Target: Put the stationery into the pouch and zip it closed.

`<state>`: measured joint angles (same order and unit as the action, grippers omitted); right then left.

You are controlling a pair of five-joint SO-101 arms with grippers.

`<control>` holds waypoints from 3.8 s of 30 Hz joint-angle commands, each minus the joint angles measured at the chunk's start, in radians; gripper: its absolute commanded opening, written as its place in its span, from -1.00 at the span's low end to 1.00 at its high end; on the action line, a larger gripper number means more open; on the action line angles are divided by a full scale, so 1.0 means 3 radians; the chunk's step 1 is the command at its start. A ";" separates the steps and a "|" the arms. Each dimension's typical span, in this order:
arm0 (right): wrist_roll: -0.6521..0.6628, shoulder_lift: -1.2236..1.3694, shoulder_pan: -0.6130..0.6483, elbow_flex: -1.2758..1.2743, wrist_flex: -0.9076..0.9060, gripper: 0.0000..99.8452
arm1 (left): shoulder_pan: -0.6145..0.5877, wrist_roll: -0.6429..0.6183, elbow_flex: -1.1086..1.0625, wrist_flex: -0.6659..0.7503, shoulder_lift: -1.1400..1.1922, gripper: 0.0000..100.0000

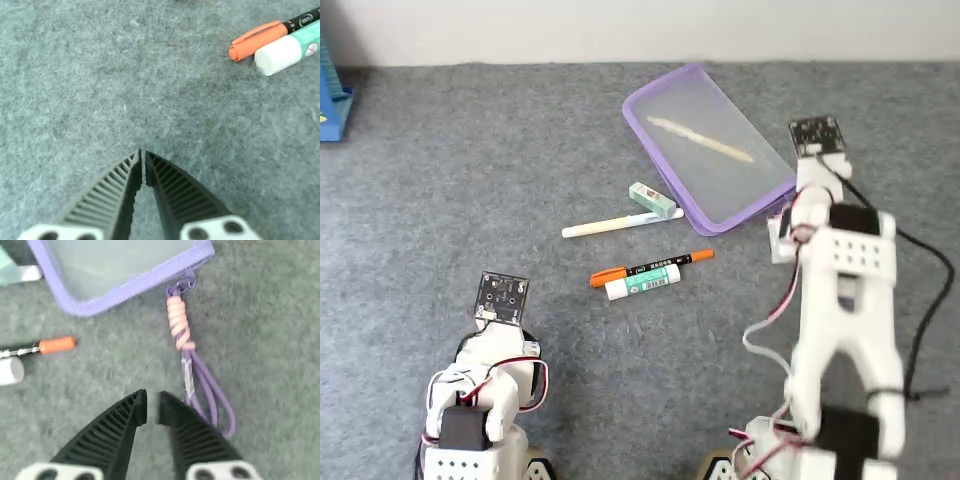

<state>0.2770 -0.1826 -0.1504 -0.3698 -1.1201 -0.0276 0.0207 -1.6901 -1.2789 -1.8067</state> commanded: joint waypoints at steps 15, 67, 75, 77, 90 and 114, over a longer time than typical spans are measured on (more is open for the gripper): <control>0.0046 0.2110 0.0038 0.1882 0.0054 -0.73 | 0.0000 0.0036 0.0023 0.0066 -0.0046 -0.97; 0.0869 0.0611 0.2043 0.3810 -0.1844 -0.98 | 0.0000 0.0036 0.0023 0.0066 -0.0046 -0.97; 0.0951 0.0662 0.2703 0.3805 -0.2100 -0.98 | 0.0000 0.0036 0.0023 0.0066 -0.0046 -0.97; 0.0946 0.0719 0.2718 0.3805 -0.2217 -0.98 | 0.0000 0.0036 0.0023 0.0066 -0.0046 -0.97; 0.0757 0.0606 0.2447 0.3805 -0.2258 -0.98 | 0.0005 0.0036 0.0023 0.0066 -0.0046 -0.97; 0.0951 0.0453 0.1123 0.4337 -0.1839 -0.98 | -0.0020 0.0997 0.0540 0.0113 -0.0046 -0.97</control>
<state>0.5301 0.0077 0.2501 0.8546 -1.7185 -0.0292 0.3000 -1.6256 -1.2789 -1.8067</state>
